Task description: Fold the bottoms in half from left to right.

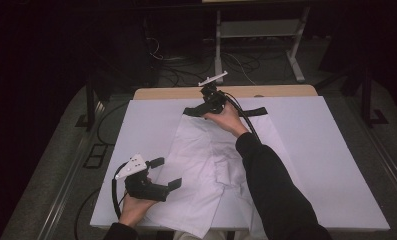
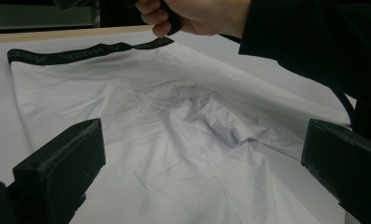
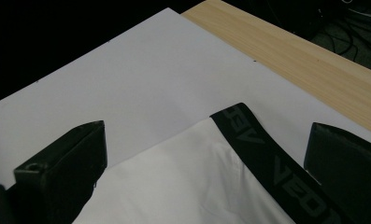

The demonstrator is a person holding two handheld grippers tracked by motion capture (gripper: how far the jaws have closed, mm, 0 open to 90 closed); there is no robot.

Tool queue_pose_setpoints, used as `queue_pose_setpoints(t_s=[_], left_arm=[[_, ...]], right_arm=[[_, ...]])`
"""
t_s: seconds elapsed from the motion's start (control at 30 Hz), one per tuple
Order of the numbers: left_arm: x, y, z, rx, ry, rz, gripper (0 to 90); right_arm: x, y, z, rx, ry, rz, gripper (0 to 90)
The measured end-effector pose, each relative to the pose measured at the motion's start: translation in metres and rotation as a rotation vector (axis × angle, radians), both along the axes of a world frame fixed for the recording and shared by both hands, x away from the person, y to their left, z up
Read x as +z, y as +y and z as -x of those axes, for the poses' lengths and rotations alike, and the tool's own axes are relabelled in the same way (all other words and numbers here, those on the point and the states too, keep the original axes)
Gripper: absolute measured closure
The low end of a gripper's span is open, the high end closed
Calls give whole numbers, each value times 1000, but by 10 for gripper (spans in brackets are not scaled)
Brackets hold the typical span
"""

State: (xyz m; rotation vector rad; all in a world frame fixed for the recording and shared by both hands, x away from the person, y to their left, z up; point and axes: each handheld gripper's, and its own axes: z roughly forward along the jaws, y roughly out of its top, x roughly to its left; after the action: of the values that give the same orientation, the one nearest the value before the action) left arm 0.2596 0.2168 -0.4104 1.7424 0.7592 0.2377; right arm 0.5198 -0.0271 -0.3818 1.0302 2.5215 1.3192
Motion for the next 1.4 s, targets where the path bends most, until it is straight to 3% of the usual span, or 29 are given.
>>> queue_pose_setpoints(t_s=[0.3,0.53,0.67,1.0,1.4], left_arm=[[0,0,1,-1,-1,3,0],[0,0,1,-3,0,7,0],[0,0,1,-5,-1,6,0],[0,0,0,-9,0,5,0],[0,0,0,-12,0,7,0]], right_arm=[[-13,13,-12,-12,20,19,0],[-26,19,-23,-56,50,36,0],[-34,16,-30,-91,58,16,0],[-42,21,-34,-118,63,-15,29],[-49,45,-35,-153,79,37,201]])
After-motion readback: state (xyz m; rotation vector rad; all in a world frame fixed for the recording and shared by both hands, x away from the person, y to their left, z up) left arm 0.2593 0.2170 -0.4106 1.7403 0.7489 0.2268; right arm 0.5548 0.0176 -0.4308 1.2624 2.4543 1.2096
